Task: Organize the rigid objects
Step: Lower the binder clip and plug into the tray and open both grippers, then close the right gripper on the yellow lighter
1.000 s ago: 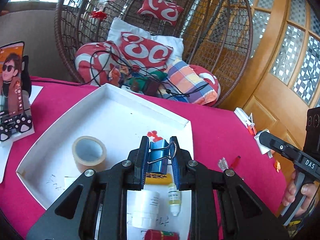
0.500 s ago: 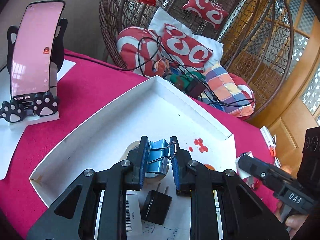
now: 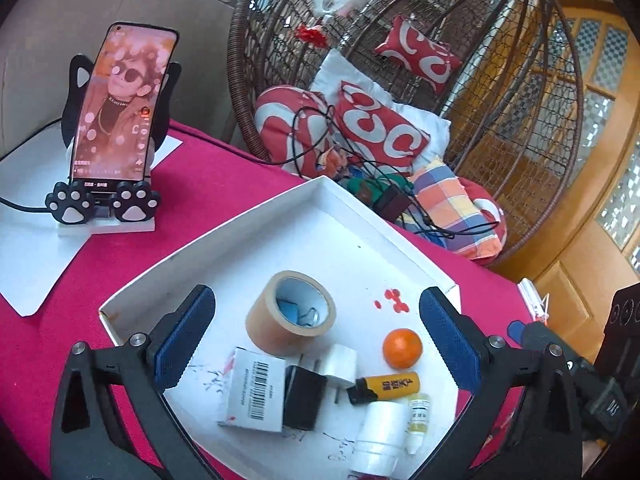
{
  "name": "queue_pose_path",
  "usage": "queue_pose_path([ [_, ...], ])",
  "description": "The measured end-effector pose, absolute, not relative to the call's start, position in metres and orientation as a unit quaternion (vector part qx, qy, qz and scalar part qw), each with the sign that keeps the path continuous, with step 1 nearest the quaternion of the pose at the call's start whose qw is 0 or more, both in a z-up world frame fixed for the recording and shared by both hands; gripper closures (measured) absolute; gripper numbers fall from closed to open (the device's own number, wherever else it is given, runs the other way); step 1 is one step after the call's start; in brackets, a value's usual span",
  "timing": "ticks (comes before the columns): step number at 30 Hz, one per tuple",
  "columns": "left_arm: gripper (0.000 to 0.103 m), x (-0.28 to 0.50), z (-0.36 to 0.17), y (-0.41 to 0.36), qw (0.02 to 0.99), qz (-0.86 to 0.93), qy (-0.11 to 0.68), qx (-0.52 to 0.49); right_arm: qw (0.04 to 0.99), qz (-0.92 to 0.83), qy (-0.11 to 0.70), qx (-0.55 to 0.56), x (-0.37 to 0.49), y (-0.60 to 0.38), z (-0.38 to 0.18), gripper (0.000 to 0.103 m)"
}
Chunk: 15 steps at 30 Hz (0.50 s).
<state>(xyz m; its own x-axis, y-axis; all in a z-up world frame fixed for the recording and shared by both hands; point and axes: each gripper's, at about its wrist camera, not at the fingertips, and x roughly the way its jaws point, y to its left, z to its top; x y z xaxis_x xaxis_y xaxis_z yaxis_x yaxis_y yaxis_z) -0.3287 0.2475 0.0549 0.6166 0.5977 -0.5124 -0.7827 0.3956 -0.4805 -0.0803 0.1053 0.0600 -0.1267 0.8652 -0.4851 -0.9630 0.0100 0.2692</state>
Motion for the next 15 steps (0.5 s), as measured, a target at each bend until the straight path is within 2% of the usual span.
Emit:
queue_pose_path([
  [9, 0.0, -0.315, 0.085, 0.21, 0.884, 0.344, 0.13, -0.289, 0.7, 0.686, 0.198, 0.036, -0.023, 0.005, 0.11, 0.0],
  [13, 0.0, -0.29, 0.082, 0.189, 0.902, 0.296, 0.173, -0.261, 0.716, 0.672, 0.18, 0.06, 0.0, -0.023, 0.107, 0.0],
  [15, 0.0, -0.283, 0.078, 0.181, 0.906, 0.277, 0.181, -0.264, 0.714, 0.673, 0.189, 0.031, 0.003, -0.021, 0.097, 0.0],
])
